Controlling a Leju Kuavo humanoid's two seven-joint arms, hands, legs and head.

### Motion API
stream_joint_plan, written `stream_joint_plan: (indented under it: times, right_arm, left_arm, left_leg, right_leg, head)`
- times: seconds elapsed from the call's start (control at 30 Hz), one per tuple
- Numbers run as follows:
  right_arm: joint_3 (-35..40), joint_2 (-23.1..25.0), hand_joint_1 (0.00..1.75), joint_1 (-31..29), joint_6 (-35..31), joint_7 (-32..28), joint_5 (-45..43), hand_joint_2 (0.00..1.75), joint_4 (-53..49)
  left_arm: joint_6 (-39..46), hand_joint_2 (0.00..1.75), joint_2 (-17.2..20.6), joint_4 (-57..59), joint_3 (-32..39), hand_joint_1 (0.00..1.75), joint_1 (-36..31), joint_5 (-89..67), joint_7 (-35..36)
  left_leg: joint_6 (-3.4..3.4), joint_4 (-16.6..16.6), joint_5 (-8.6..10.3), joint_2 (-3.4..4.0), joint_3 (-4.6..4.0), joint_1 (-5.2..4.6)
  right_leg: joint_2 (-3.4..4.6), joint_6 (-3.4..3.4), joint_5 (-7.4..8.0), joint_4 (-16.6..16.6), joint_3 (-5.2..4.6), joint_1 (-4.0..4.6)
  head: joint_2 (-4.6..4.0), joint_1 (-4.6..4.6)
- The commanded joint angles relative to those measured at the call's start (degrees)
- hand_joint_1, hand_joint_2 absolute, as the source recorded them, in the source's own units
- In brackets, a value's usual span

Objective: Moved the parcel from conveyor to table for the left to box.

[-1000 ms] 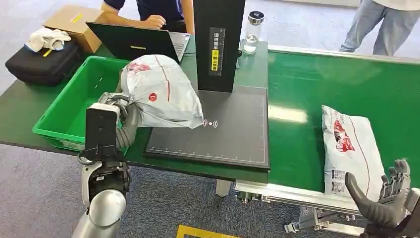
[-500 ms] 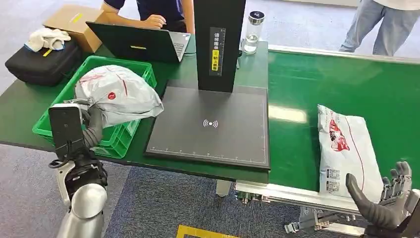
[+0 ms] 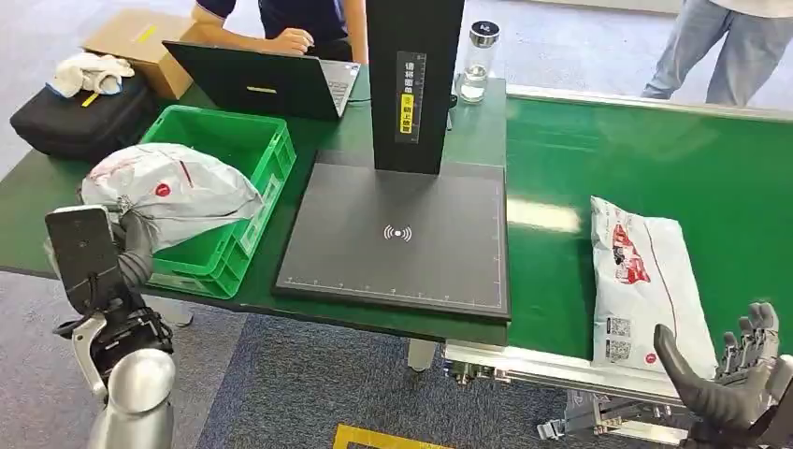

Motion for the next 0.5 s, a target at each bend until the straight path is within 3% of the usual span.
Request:
stream_joint_plan:
  times: [0.03, 0.07, 0.1, 0.5]
  right_arm:
    - [1.17, -0.69, 0.00, -0.94, -0.16, -0.05, -0.55, 1.75, 2.13]
    - [1.16, -0.70, 0.00, -0.73, -0.11, -0.02, -0.60, 1.75, 1.95]
    - [1.19, -0.68, 0.00, -0.66, -0.07, -0.01, -0.67, 1.75, 1.85]
    - [3.62, -1.65, 0.00, -3.03, 0.07, 0.16, -0.30, 1.75, 3.74]
  left_arm:
    - [-4.31, 1.75, 0.12, 9.39, -0.67, 1.75, -5.37, -3.33, 2.83]
    - [-4.51, 1.75, 0.08, 10.32, -0.74, 0.10, -5.95, -3.31, 2.82]
    - [-4.83, 1.75, -0.04, 11.35, -0.70, 0.00, -6.45, -3.53, 3.30]
    - [-7.09, 1.75, 0.13, 13.06, -1.76, 0.00, -6.60, -4.28, 5.15]
  left_leg:
    - [-0.01, -0.08, 0.02, -0.09, 0.13, 0.00]
    - [-0.01, -0.14, 0.01, -0.11, 0.24, 0.00]
    - [-0.01, -0.18, 0.01, -0.13, 0.33, -0.01]
    - [-0.01, -0.20, -0.05, 0.04, 0.44, -0.02]
  right_leg:
    - [-0.08, -0.04, -0.01, -0.07, 0.15, 0.01]
    - [-0.09, -0.06, -0.03, -0.12, 0.26, 0.01]
    - [-0.11, -0.07, -0.04, -0.15, 0.34, 0.00]
    - [0.07, -0.07, -0.03, -0.18, 0.40, 0.00]
  head:
    - [0.00, 0.02]
    - [0.00, 0.02]
    - [0.00, 0.02]
    - [0.00, 0.02]
